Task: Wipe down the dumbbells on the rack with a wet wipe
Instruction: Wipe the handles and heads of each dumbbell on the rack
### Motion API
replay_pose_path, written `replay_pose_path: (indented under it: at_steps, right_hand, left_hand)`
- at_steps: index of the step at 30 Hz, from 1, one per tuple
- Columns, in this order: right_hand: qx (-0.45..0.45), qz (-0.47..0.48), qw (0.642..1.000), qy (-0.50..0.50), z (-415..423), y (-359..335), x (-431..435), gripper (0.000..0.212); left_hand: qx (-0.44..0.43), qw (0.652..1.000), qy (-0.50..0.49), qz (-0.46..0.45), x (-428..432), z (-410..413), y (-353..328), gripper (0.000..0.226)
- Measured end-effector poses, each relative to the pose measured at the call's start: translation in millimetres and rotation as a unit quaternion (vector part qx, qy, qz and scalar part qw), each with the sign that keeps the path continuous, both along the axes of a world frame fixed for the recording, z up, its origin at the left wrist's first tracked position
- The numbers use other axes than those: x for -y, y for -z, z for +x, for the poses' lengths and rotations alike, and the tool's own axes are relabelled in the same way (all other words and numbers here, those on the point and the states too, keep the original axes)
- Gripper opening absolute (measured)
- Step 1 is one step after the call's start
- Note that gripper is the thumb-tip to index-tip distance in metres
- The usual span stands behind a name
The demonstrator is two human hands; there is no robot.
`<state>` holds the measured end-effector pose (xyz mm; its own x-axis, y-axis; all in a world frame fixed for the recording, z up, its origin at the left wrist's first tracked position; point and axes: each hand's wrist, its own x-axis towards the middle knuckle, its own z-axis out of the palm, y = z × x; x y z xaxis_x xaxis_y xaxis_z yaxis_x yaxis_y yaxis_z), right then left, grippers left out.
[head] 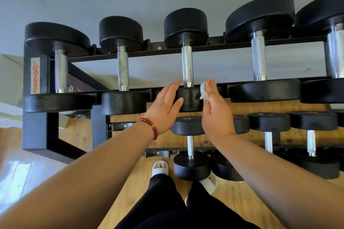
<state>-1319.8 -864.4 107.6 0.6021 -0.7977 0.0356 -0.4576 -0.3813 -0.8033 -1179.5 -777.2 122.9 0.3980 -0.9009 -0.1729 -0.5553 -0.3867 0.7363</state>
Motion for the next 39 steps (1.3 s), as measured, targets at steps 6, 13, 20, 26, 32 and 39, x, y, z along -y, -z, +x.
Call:
replay_pose_path:
  at_steps: [6, 13, 20, 26, 32, 39]
  right_hand:
    - [-0.028, -0.141, 0.987, -0.065, -11, 13, -27, 0.066]
    - [-0.122, -0.365, 0.901, -0.199, -4, 16, 4, 0.084]
    - [-0.143, -0.411, 0.863, -0.257, 7, 5, 3, 0.081]
    - [-0.150, -0.371, 0.865, -0.301, -19, 5, 7, 0.088]
    - [-0.207, -0.408, 0.838, -0.299, 14, -10, 6, 0.083]
    - [-0.177, -0.384, 0.853, -0.307, -11, -1, 3, 0.083]
  left_hand:
    - [0.044, 0.996, 0.070, 0.045, -8, 23, -2, 0.065]
    - [0.031, 0.995, 0.076, 0.052, -15, 36, 6, 0.066]
    - [-0.020, 0.997, 0.060, 0.041, -14, 38, 10, 0.056]
    - [-0.115, 0.992, 0.038, 0.030, -26, 38, 21, 0.055]
    - [-0.132, 0.991, 0.021, 0.006, -24, 39, 23, 0.051]
    - [-0.166, 0.986, 0.012, -0.019, -27, 41, 24, 0.046]
